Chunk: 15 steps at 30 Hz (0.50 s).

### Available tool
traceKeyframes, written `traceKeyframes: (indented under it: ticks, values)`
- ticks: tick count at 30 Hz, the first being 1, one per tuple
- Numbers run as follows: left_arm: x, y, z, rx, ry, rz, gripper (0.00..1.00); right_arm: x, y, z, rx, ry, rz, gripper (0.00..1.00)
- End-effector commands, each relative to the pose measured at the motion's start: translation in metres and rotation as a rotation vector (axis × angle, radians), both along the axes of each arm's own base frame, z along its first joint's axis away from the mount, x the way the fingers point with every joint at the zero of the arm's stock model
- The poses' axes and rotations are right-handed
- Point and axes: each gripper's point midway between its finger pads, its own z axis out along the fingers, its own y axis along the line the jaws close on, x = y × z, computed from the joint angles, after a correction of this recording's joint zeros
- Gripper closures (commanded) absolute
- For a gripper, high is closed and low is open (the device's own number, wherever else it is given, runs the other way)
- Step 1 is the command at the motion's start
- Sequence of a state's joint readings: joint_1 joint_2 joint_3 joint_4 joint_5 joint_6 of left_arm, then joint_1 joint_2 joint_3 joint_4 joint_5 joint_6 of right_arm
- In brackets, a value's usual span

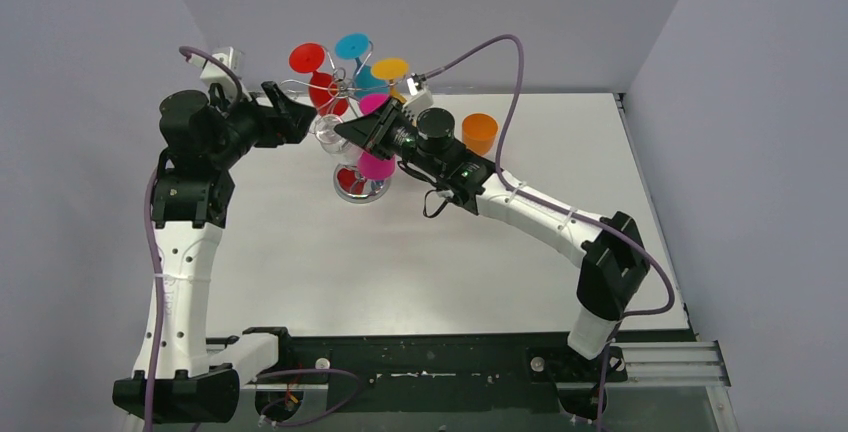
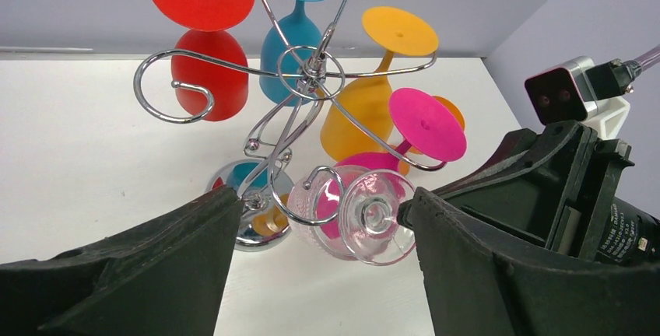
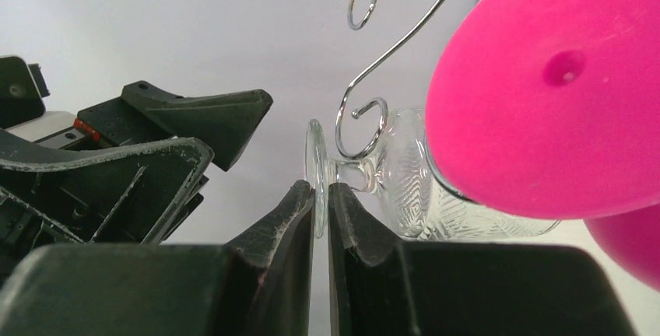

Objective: Take the wine glass off the wine glass rack
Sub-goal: Pick up the wine glass from the wine rack.

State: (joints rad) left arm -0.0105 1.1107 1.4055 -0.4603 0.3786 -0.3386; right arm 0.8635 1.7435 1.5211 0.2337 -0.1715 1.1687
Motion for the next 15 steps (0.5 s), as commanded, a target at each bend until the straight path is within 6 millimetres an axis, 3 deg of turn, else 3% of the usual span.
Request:
traceKeyframes:
  ticks: [1,8,15]
  values:
    - [-0.015,-0.005,0.020,-0.019,-0.068,-0.029,0.22,-0.033,-0.022,0.095,0.207,-0.172,0.062,1.00]
    - [-0.045,-0.008,0.018,-0.029,-0.076,-0.047,0.22,-0.066,-0.023,0.090,0.180,-0.230,0.199,1.00]
    - [-0.081,-0.014,-0.001,-0.043,-0.049,-0.081,0.22,-0.105,-0.034,0.073,0.184,-0.267,0.335,1.00]
